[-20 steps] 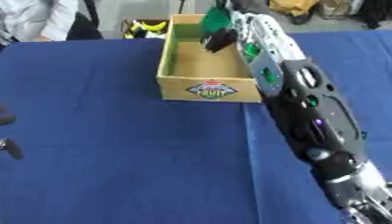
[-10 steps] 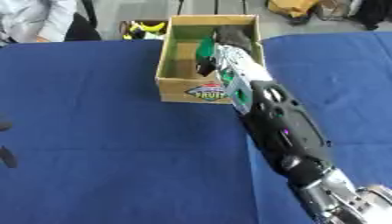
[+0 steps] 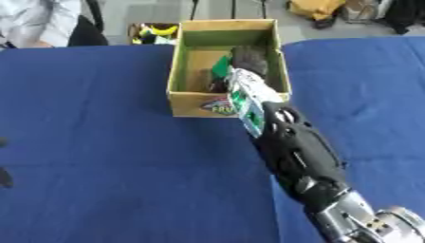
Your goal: Pick up objects on the table and place them in the box.
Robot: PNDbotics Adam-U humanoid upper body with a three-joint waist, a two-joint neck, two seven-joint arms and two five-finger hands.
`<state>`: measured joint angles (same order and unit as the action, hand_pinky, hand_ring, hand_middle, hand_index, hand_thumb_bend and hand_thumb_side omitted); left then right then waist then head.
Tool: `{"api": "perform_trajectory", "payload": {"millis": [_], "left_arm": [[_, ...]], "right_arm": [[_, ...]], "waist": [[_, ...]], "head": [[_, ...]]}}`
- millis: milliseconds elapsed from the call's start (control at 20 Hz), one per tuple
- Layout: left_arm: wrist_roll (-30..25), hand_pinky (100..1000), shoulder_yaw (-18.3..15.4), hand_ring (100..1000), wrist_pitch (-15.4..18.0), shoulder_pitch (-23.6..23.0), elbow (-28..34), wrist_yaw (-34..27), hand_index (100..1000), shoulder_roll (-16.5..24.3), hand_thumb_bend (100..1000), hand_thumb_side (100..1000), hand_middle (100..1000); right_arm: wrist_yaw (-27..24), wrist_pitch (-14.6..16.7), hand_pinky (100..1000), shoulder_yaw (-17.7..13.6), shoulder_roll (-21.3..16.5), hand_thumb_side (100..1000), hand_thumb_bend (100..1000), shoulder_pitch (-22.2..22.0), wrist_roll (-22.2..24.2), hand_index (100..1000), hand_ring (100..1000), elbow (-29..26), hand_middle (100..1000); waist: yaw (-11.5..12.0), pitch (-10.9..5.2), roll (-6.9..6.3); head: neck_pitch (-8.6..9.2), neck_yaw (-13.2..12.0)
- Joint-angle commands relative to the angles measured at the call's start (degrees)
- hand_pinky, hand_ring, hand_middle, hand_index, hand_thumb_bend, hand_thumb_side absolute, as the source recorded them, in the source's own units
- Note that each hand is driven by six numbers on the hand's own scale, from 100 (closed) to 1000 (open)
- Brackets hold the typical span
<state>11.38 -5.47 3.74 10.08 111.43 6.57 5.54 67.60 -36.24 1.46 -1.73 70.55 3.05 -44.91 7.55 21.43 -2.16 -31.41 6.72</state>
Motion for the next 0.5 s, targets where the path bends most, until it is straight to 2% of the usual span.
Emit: {"api": "perform_trajectory", "payload": {"millis": [50,350,500], "left_arm": [[-0.25,240,0.18,684,0.01,0.42,0.86,-0.08,826,0.42,100,897,670],[-0.35,240,0.21,684,-0.02,0.34,0.81,-0.06,826,0.36,100,896,670],[-0.39,241,0.23,684,-0.04,0.32,0.78,-0.05,826,0.35,100,895,670]], "right_arm": [[-1.15,0.11,758,-0.20,-0.19,205,100,1.08,-2.01,723,856,0.18,558],[-1.59,1.74,805,0.02,-0.33,491,100,1.40,-1.70,859,944,0.15,735],[-1.33,2.30,822,-0.02,-0.39,597,100,1.65,-0.75,886,975,-0.45,774]], "waist": [[0.20,-0.92,-0.14],[0.07,-0.85,-0.22],[0.02,-0.87,-0.25]], "head": [[0.78,0.20],[0.75,0.29],[0.82,0.34]]}}
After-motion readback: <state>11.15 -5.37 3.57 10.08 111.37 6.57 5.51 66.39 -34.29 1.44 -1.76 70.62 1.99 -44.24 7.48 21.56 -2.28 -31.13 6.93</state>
